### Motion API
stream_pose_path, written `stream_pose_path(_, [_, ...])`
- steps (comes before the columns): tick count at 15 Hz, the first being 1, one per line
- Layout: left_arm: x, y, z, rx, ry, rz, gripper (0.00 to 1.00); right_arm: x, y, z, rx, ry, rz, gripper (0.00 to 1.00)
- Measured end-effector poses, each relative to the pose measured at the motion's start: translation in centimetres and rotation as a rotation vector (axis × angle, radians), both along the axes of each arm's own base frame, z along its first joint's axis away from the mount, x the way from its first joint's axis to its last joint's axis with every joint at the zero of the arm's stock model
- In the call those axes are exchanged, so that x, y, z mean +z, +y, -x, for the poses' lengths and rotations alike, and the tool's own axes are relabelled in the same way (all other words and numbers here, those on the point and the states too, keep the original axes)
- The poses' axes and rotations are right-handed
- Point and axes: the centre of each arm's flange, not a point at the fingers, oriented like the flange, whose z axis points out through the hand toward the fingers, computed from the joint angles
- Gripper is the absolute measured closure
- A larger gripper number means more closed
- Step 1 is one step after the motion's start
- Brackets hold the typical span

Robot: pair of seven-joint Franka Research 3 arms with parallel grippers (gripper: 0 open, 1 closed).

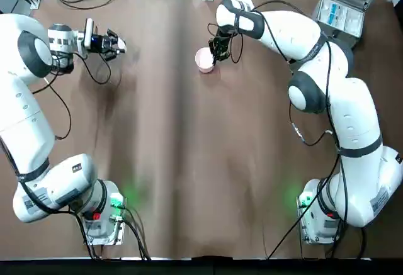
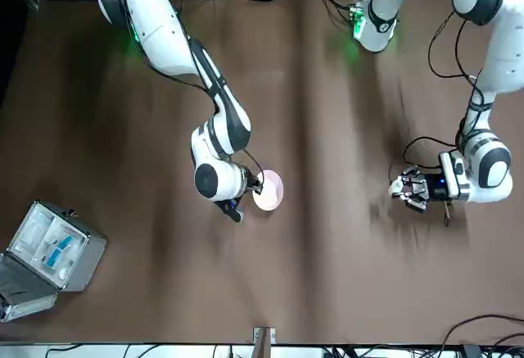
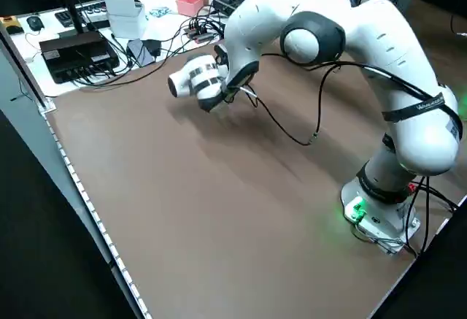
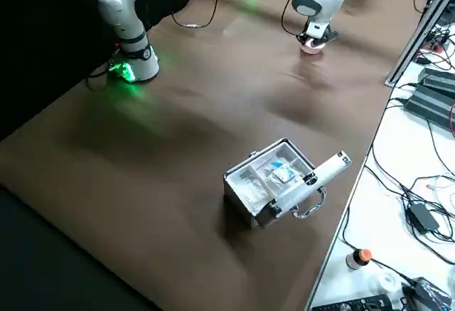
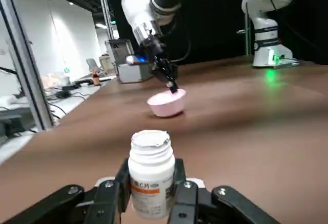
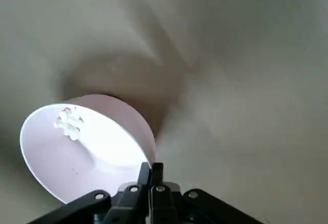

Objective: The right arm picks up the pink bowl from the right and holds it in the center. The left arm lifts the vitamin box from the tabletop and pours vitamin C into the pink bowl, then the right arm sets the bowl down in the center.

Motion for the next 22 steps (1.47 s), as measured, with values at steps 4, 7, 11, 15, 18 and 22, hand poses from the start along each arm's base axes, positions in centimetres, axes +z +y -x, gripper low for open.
stream_pose_path(4, [-4.1, 0.5, 1.7, -0.050, 0.051, -0.042, 0.65, -0.3, 0.4, -0.1, -0.012, -0.033, -0.009, 0.98])
stream_pose_path(7, [-6.2, 2.4, 2.4, -0.021, 0.075, -0.046, 0.65, -0.9, 0.6, -0.1, -0.017, -0.044, -0.010, 0.98])
stream_pose_path(11, [-7.8, 4.9, 3.5, 0.017, 0.103, -0.052, 0.65, -0.8, 0.5, -0.4, -0.023, -0.055, -0.013, 0.96])
stream_pose_path(15, [-8.6, 4.9, 3.6, 0.022, 0.111, -0.059, 0.65, -0.6, 0.1, -0.8, -0.032, -0.065, -0.015, 0.61])
stream_pose_path(18, [-8.5, 4.1, 3.2, 0.014, 0.108, -0.062, 0.65, 1.2, 0.3, -1.4, -0.020, -0.104, -0.019, 0.33])
stream_pose_path(22, [-7.9, 4.1, 2.3, 0.011, 0.078, -0.074, 0.59, 6.2, -2.6, -2.8, 0.021, -0.110, 0.062, 0.01])
